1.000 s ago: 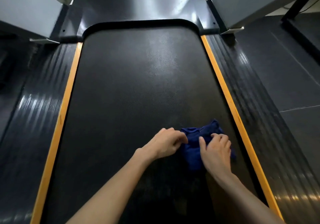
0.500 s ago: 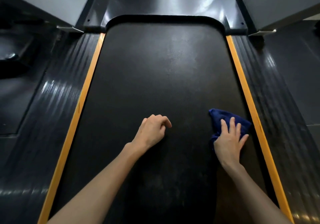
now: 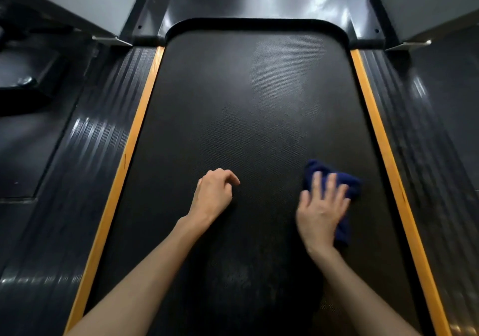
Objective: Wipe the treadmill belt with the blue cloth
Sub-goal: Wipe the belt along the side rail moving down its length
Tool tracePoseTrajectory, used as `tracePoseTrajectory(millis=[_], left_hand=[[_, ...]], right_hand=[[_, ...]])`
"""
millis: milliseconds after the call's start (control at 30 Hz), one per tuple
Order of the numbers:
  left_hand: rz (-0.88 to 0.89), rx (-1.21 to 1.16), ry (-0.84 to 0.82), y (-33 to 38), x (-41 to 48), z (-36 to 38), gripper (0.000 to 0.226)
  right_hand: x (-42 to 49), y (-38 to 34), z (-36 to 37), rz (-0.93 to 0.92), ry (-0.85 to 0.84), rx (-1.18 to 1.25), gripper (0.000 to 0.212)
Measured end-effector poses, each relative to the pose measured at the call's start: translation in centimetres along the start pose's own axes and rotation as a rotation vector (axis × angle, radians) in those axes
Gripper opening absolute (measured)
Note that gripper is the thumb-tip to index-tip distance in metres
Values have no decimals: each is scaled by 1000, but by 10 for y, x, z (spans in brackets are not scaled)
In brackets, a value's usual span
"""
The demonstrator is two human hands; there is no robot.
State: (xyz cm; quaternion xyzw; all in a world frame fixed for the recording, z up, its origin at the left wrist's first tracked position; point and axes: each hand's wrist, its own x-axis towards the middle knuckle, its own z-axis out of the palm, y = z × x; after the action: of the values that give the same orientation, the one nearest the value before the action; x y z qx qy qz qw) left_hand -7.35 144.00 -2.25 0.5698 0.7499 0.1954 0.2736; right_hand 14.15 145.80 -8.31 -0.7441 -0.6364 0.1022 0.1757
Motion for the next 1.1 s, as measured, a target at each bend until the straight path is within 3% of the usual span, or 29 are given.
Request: tracePoseTrajectory(millis=[133, 200, 267, 400, 467, 533, 667, 733, 800, 900, 967, 1033, 1100], left_hand=[[-21, -13, 88, -6, 10, -5, 34], [-41, -26, 113, -9, 12, -8, 34], [-64, -39, 110, -15, 7, -13, 35], [-89, -35, 87, -30, -4, -26, 35], [-115, -43, 94, -36, -8, -32, 35], [-131, -44, 111, -39, -8, -36, 34], [-155, -64, 164, -48, -7, -41, 32], [-174, -58, 206, -57, -11, -45, 32], [-199, -26, 255, -69, -19, -53, 33], [-232, 46, 265, -91, -35, -63, 37], [-232, 101, 277, -104, -43, -70, 41], [-243, 167, 280, -112, -51, -77, 47], [-264, 221, 297, -118, -57, -82, 53]], right_hand=[[-34, -29, 16, -741, -215, 1, 55], [-11, -12, 12, -924, -272, 27, 60], [24, 10, 7, -774, -205, 86, 63], [81, 22, -7, -187, -42, 117, 62], [73, -7, 2, -92, 10, 183, 57], [34, -47, 22, -278, -80, 249, 63], [-60, -105, 44, -1005, -493, 219, 71], [-41, -103, 44, -1179, -528, 210, 70], [2, -91, 46, -1037, -439, 238, 69], [82, -74, 42, -521, -229, 212, 73], [109, -85, 44, -260, -135, 184, 65], [95, -114, 53, -248, -111, 214, 55], [44, -147, 69, -484, -163, 271, 50]])
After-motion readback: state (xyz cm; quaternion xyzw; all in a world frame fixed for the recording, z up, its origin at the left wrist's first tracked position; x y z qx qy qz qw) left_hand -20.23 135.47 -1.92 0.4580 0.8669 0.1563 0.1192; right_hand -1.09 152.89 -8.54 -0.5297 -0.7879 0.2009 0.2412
